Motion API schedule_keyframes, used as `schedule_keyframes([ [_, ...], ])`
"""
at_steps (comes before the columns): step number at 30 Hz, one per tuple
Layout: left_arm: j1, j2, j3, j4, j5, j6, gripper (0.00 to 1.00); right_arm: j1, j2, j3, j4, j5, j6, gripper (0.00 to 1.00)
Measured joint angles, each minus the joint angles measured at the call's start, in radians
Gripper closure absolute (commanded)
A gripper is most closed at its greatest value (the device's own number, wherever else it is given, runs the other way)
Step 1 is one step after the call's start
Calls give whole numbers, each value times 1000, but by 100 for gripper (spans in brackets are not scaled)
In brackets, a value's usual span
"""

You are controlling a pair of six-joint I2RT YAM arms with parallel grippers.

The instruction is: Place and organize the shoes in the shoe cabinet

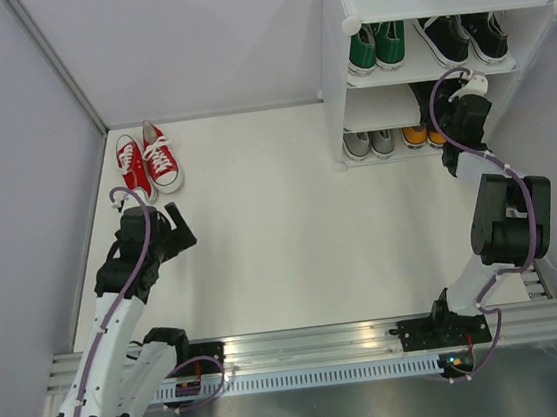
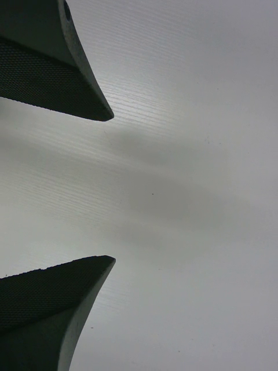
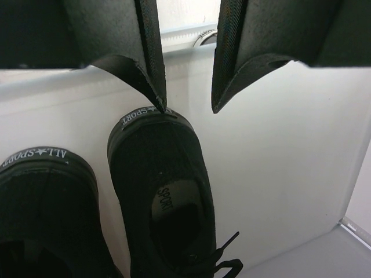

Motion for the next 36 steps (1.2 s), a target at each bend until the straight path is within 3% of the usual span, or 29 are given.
schedule_keyframes([
  [5,0,3,0,0,0,0,0,0,24,11,5,-2,-6,57],
  [13,0,5,0,0,0,0,0,0,-20,-11,-19,12,-6,45],
  [17,0,7,0,0,0,0,0,0,-162,-39,-147,53,8,40],
  [22,0,19,0,0,-2,0,0,8,-411,-36,-409,104,33,26],
  [29,0,51,0,0,-1,0,0,42,-690,-19,-716,45,55,6],
  [36,0,117,11,-10,59,-23,0,95,-848,-46,-826,-3,56,2],
])
